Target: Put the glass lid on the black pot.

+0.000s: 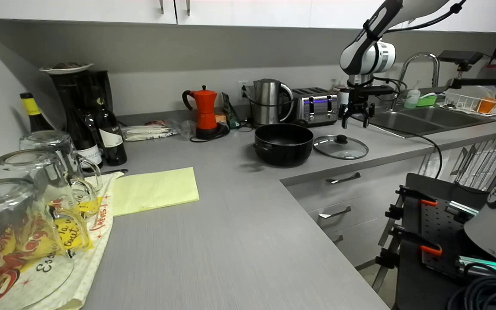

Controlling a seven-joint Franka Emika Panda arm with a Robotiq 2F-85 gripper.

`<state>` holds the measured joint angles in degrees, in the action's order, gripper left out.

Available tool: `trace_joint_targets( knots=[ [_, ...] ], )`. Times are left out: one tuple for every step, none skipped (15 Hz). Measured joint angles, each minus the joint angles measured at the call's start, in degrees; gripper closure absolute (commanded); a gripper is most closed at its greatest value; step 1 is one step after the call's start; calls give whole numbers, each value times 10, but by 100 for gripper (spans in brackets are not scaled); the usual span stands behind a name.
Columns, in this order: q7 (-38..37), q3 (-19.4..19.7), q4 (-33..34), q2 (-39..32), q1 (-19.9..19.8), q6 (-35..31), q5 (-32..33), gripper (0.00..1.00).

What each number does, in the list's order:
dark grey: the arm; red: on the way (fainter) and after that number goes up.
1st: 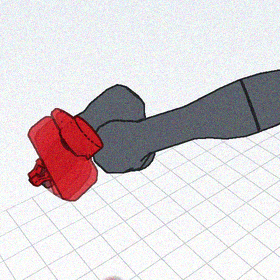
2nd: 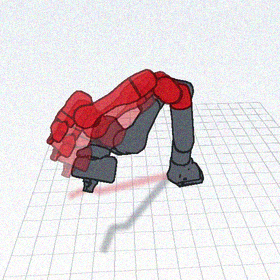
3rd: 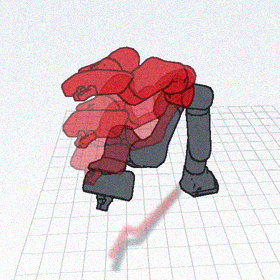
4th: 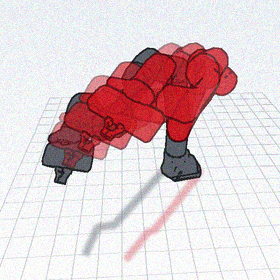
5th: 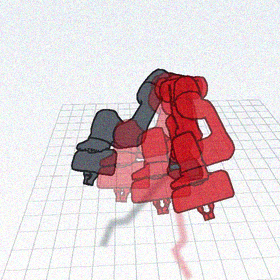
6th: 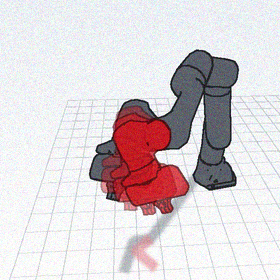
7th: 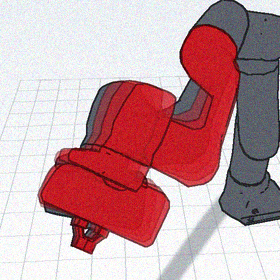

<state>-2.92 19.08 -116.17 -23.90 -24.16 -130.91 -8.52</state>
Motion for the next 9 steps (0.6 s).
trace_joint_targets(
  knots=[
    [-9,1,5,-9,-3,-6,0,0],
    [-17,2,10,-17,-6,-14,0,0],
    [-26,3,15,-24,-7,-24,0,0],
    [-34,3,19,-30,-8,-35,0,0],
    [-42,4,22,-36,-9,-46,0,0],
    [-49,4,25,-40,-9,-56,0,0],
    [-55,4,27,-44,-8,-66,0,0],
    [-60,4,29,-48,-8,-74,0,0],
    [-63,4,30,-51,-7,-81,0,0]
  ],
)
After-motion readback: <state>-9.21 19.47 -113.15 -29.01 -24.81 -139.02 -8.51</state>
